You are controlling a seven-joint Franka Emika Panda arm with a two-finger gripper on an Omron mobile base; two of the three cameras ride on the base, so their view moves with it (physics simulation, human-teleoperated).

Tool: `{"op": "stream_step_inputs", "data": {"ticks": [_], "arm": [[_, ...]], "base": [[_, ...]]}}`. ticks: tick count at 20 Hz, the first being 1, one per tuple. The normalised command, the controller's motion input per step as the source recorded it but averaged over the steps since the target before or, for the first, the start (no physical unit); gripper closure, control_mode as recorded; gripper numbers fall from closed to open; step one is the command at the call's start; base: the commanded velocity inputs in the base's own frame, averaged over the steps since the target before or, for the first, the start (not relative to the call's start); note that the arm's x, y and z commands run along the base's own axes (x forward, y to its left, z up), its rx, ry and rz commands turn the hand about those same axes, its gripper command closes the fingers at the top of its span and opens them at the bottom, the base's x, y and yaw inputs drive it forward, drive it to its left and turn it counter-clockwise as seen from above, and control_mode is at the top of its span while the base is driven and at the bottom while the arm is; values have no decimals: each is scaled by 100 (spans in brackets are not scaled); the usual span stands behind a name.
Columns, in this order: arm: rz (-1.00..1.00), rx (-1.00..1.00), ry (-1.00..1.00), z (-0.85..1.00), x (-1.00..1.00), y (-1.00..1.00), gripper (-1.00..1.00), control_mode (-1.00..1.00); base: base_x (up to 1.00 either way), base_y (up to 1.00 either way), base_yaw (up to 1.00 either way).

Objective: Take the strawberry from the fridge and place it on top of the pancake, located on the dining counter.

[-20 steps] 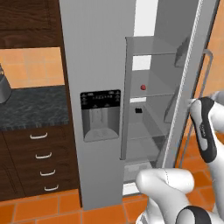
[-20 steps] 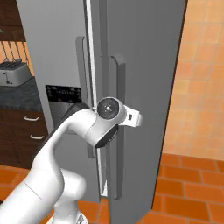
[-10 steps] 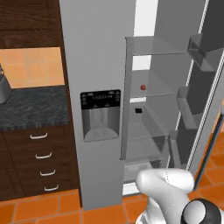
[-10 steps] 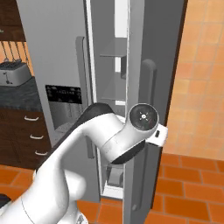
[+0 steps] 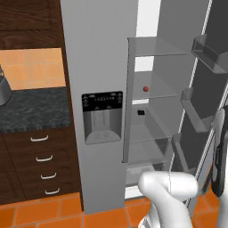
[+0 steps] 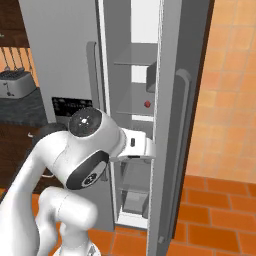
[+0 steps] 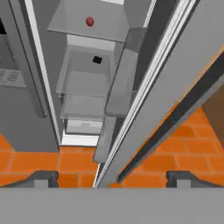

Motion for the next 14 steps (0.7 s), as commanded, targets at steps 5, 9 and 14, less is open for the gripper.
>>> {"op": "stream_step_inputs", "data": {"ticks": [5, 9, 14], "arm": [[-7, -43, 18, -61, 99, 97, -100, -100], [-1, -28, 22, -79, 100, 50, -100, -100], [-2, -18, 42, -59, 100, -21, -100, -100]], "base": [[0, 0, 0], [0, 0, 0], [0, 0, 0]]}}
